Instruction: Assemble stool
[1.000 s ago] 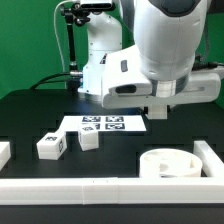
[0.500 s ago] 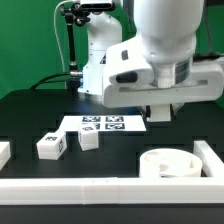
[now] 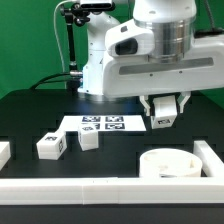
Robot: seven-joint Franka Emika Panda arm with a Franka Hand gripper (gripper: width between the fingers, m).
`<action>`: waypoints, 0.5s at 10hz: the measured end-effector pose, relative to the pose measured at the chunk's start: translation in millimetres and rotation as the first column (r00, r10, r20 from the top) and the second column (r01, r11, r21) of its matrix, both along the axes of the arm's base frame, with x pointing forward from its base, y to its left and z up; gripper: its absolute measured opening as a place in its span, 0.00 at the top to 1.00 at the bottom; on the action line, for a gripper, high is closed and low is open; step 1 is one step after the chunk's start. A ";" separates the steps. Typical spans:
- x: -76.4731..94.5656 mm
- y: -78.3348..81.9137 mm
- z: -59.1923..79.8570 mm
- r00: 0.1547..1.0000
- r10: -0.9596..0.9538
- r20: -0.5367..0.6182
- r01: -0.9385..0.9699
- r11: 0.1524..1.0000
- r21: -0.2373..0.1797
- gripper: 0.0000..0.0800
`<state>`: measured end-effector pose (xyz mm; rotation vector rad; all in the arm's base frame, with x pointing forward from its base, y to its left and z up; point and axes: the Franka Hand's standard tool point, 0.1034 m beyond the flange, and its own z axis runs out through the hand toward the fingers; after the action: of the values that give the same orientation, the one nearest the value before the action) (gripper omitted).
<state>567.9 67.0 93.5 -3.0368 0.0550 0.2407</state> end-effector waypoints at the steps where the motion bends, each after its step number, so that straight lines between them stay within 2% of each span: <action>1: 6.1 -0.9 0.4 0.996 -0.002 0.093 0.003 1.000 -0.005 0.59; 2: 11.2 -2.2 2.9 0.988 0.010 0.156 -0.009 1.000 -0.008 0.59; 5: 46.3 -1.0 22.4 0.924 0.010 0.383 -0.004 1.000 -0.018 0.59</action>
Offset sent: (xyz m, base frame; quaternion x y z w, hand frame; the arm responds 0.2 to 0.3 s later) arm 0.0303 0.0004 0.0263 -0.0196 0.1897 -0.0279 0.9813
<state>614.2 66.0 115.9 -3.0383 0.0169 -0.3589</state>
